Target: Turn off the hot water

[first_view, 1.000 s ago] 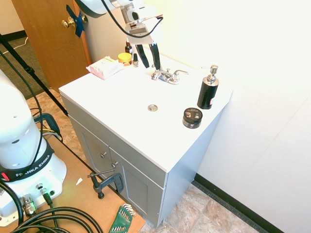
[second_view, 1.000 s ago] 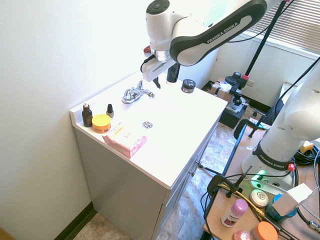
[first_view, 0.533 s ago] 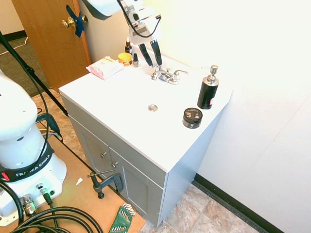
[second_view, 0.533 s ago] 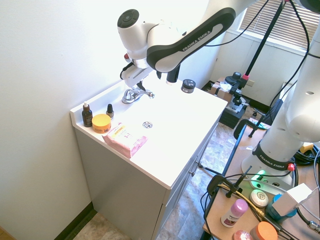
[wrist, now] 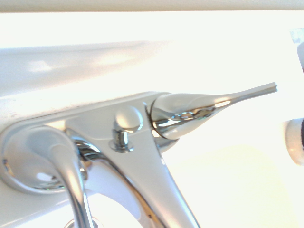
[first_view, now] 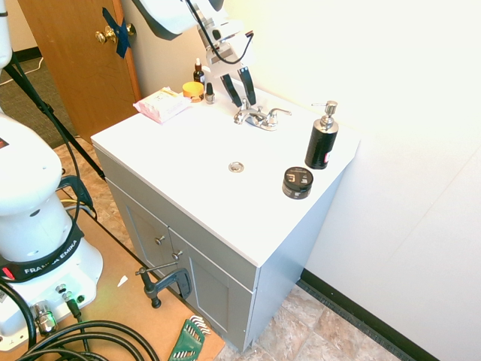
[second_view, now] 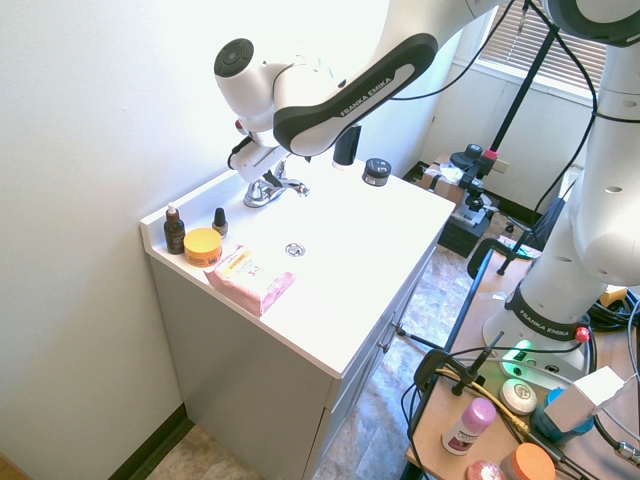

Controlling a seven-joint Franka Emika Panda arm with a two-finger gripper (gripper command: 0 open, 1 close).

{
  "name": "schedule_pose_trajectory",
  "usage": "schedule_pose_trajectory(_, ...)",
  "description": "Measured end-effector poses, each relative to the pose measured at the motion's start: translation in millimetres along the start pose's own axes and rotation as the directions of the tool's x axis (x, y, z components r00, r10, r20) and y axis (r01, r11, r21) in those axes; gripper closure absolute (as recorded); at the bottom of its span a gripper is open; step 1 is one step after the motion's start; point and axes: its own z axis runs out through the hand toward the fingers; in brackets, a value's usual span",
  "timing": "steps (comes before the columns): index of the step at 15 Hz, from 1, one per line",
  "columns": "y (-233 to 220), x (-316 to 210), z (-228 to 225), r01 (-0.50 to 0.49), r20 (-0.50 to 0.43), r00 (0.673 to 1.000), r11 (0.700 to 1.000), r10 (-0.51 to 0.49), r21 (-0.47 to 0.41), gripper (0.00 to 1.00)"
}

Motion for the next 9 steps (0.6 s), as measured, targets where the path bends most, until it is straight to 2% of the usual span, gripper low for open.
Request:
schedule_pose_trajectory(5, -33.7, -8.9, -11.9, 0.006, 0.002, 1.000, 0.999, -0.006, 0.047, 0.00)
schedule_pose_trajectory(9, -40.1, -7.2, -10.7, 0.021, 0.017, 1.000, 0.999, -0.022, 0.034, 0.00)
